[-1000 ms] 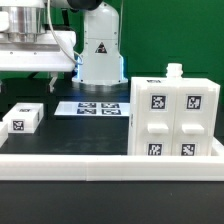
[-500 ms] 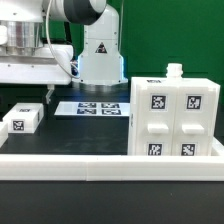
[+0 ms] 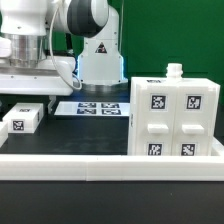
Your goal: Assemble cabinet
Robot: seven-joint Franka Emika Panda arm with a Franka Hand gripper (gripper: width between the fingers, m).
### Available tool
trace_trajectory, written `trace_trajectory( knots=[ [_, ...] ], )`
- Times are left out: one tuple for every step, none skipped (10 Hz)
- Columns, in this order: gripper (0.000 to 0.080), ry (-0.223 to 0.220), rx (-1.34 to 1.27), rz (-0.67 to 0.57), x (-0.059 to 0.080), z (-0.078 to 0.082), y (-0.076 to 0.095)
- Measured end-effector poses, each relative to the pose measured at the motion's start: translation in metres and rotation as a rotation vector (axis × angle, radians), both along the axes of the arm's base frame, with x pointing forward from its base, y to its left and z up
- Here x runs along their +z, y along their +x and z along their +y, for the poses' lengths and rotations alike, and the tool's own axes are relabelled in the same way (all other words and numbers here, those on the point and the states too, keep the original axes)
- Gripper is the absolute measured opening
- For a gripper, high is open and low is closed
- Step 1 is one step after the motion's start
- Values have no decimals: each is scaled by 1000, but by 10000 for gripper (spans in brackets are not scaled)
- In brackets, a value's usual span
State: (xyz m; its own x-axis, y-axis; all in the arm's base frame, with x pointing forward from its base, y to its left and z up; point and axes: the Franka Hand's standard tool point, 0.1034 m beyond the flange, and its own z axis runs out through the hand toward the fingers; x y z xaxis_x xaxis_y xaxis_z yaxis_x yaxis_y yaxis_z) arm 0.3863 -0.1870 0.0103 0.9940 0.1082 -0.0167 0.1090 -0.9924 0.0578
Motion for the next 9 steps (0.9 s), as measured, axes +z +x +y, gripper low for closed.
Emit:
trace_trajectory(
  knots=[
    [797, 0, 0, 3, -2, 1, 0],
    [797, 0, 0, 2, -2, 3, 0],
    [768, 0, 2, 2, -2, 4, 1],
    [632, 0, 1, 3, -2, 3, 1],
    [564, 0, 1, 2, -2, 3, 1],
    [564, 0, 1, 3, -2, 3, 1],
    [564, 0, 1, 2, -2, 3, 1],
    [564, 0, 1, 2, -2, 3, 1],
    [564, 0, 1, 2, -2, 3, 1]
  ],
)
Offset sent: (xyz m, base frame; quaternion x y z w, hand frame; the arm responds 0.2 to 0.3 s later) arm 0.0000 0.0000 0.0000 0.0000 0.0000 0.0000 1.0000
